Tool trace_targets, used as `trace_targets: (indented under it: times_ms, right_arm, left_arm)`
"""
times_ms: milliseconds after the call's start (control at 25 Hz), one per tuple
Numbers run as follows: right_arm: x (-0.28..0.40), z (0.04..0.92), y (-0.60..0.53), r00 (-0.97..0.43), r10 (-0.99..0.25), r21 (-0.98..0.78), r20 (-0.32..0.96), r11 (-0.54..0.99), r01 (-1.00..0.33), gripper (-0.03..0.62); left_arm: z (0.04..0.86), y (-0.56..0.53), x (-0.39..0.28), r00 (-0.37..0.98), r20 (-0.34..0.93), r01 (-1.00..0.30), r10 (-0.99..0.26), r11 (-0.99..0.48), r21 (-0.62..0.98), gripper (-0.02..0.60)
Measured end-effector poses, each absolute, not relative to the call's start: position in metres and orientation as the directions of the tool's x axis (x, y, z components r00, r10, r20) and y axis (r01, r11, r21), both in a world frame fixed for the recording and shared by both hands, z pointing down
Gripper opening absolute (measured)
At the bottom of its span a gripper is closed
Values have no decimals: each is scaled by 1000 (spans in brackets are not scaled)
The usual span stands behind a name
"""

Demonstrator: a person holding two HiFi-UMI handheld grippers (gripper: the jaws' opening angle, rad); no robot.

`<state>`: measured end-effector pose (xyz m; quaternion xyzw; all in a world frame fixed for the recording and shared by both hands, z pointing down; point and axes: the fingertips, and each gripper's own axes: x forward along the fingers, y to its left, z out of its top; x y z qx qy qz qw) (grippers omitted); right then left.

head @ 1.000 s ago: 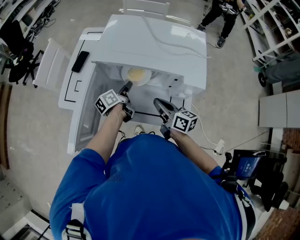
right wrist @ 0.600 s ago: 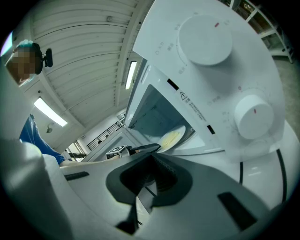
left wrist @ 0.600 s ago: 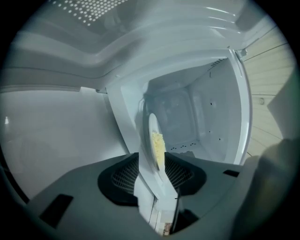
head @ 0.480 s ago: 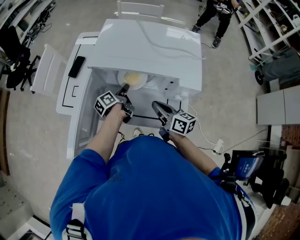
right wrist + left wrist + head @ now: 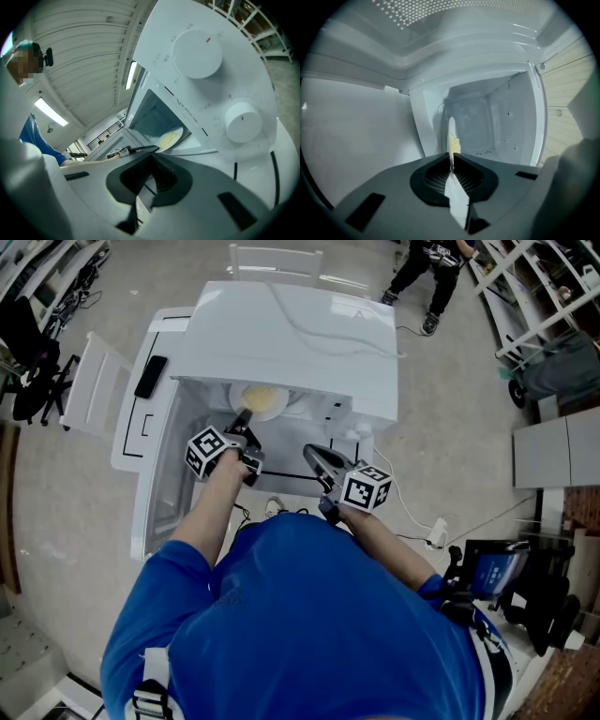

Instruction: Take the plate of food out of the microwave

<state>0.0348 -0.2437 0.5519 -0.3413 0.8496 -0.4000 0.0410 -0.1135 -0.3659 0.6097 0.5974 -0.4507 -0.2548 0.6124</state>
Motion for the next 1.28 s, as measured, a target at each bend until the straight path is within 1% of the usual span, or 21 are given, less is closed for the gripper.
trace_targets:
  times_ms: [240, 800, 920, 1160, 1280]
  right_arm:
    - [35, 552, -241, -770, -605, -706, 201, 455, -542, -2]
    - [36, 551, -231, -764, -610, -707, 210, 445, -549, -2]
    - [37, 549, -229, -772, -603, -701, 203, 461, -544, -2]
    - [43, 546, -212, -803, -566, -704, 187, 493, -512, -2]
    - [62, 540, -196, -813, -554, -699, 177, 511, -501, -2]
  left_arm:
    - [610, -361, -118, 448, 228, -194, -865, 155, 969, 20]
    - [609, -330, -121, 444, 195, -123, -875, 156, 980, 20]
    - [603, -324, -121, 440, 168, -111, -882, 132, 985, 20]
    - [595, -295, -123, 380, 147, -92, -913, 121, 988, 20]
    - [582, -269, -112, 351, 125, -87, -928, 100, 991, 20]
